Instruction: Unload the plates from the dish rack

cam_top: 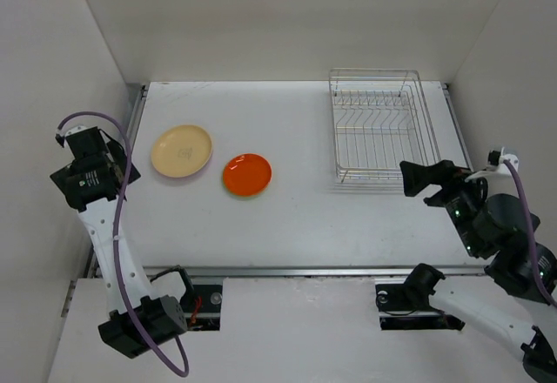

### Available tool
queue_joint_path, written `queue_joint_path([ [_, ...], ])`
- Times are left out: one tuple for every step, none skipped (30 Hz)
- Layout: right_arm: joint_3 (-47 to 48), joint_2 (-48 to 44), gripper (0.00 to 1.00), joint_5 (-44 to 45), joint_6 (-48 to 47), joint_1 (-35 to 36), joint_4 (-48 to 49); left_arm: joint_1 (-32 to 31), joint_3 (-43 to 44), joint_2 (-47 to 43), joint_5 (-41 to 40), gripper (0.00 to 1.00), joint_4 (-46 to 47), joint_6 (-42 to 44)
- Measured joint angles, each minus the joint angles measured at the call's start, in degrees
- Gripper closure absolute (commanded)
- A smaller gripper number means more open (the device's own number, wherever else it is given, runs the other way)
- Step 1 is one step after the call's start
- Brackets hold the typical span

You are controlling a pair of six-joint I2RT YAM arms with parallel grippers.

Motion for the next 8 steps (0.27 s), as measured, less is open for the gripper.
queue_joint_path([
  [-0.15, -0.98, 0.0, 0.0, 0.22, 0.0, -0.44, 0.0, -0.13, -0.02, -0.22, 0.0, -0.13, -0.15],
  [-0.33, -1.97, 0.0, 0.0, 0.37, 0.0, -0.83, 0.0, -0.13, -0.07, -0.33, 0.0, -0.11, -0.26],
  [-0.44, -2.82, 0.0, 0.0, 0.5, 0.0, -1.29, 0.0, -0.13, -0.26, -0.37, 0.0, 0.0, -0.42],
  [-0.46, -3.5, 0.0, 0.0, 0.57, 0.0, -1.64, 0.02, -0.13, -0.48, -0.39, 0.0, 0.0, -0.59],
  [-0.48, -4.04, 0.0, 0.0, 0.63, 0.0, -1.9, 0.0, -0.13, -0.79, -0.37, 0.0, 0.0, -0.76],
  [-0.52, -4.48, 0.0, 0.0, 0.79, 0.0, -2.14, 0.02, -0.13, -1.09, -0.37, 0.0, 0.02, -0.92],
  [-0.52, -4.76, 0.0, 0.02, 0.81, 0.0, -2.4, 0.02, -0.13, -1.33, -0.37, 0.0, 0.02, -1.05],
  [-0.52, -4.94, 0.0, 0.0, 0.83, 0.0, -2.58, 0.02, -0.13, -1.55, -0.37, 0.0, 0.0, -1.14],
])
